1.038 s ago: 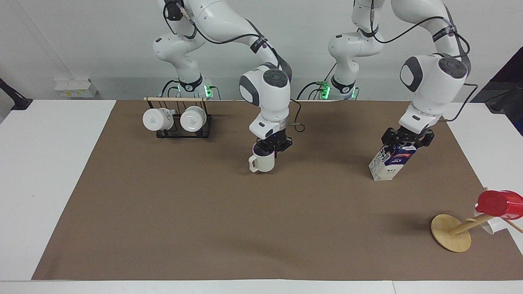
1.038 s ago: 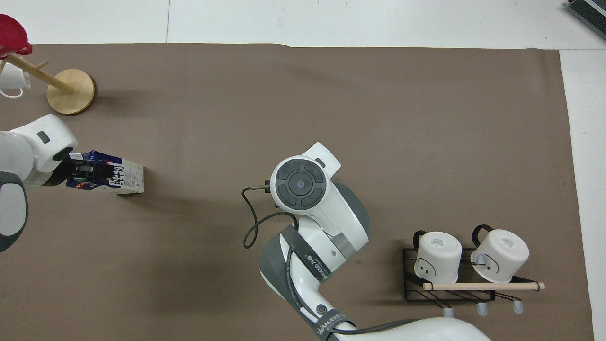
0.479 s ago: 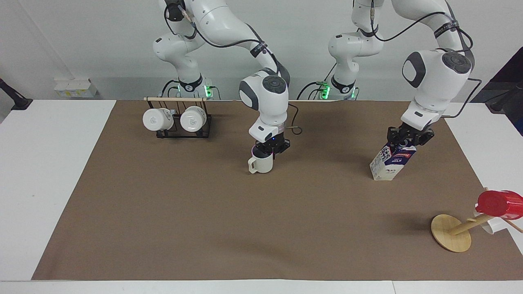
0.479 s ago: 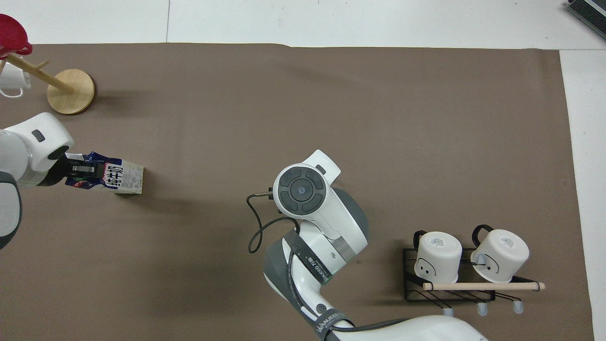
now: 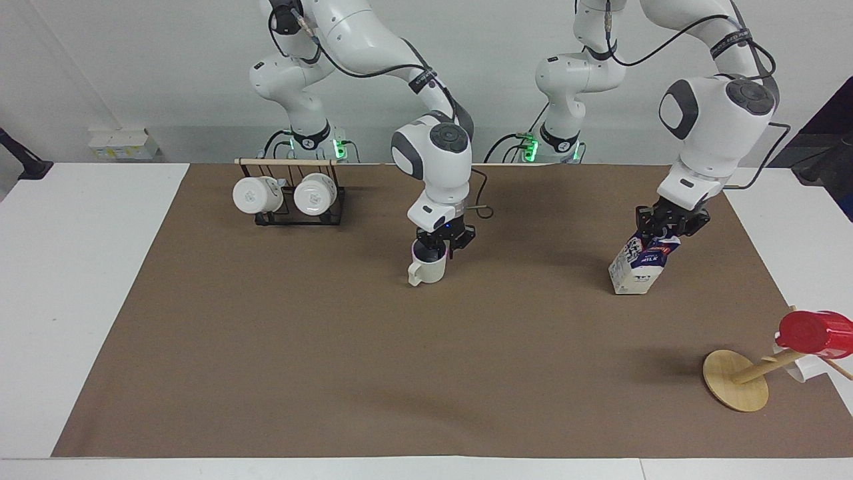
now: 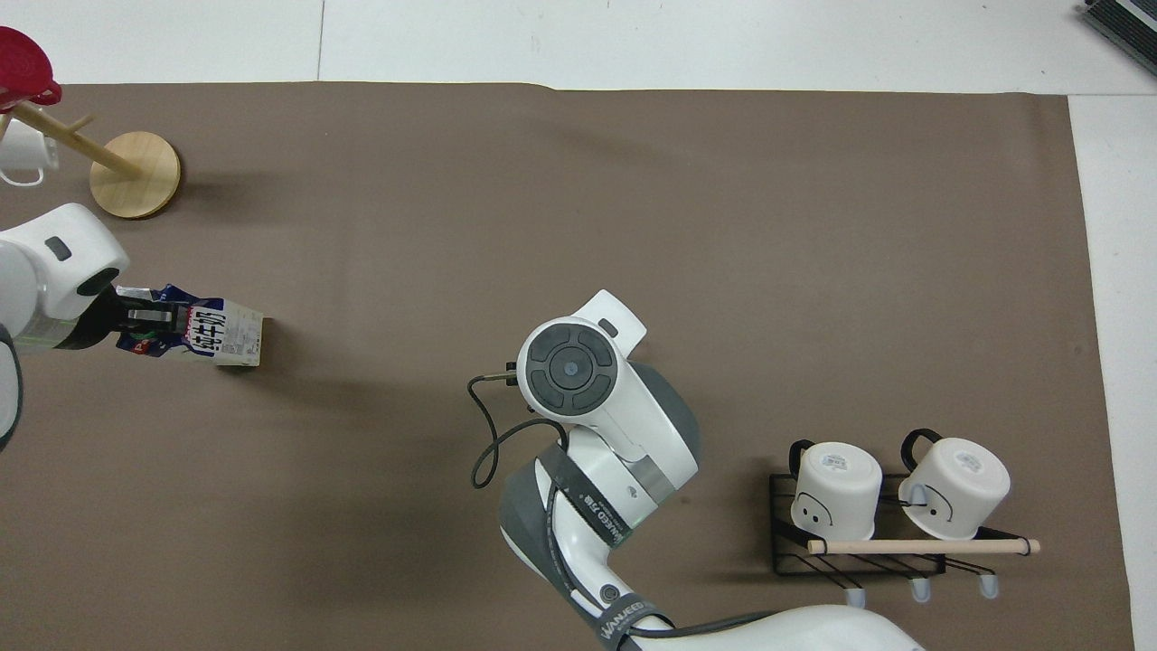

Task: Place cup and milk on table

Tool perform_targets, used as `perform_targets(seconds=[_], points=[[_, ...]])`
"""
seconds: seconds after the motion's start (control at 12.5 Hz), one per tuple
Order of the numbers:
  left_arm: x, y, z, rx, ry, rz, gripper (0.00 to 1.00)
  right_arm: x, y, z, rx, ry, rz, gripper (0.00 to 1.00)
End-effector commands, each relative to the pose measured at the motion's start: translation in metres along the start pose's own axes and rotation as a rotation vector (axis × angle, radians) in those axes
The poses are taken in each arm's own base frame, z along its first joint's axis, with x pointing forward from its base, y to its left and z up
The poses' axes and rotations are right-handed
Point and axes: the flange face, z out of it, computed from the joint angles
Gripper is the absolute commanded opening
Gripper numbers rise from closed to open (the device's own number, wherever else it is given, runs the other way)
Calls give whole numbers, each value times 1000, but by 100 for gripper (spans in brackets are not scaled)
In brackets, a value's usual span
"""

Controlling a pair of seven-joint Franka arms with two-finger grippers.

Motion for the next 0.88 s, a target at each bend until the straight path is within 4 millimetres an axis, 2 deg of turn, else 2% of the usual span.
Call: perform_targets(seconds=[0.0, 0.16, 0.32, 0.56, 0.8], points=[[10, 6, -41, -21, -18, -32, 27, 2, -1, -12, 21, 13, -7, 100], [12, 18, -61, -53, -26, -73, 27, 4, 1, -29, 31, 20, 3, 100], [16, 57, -70, -58, -31, -94, 27, 7, 10, -62, 42, 29, 14, 100], [14, 122, -74, -63, -30, -127, 27, 4, 35, -122, 46, 29, 38, 100], [2, 195, -80, -83, -21, -158, 27, 10, 79, -164, 33, 15, 81, 100]])
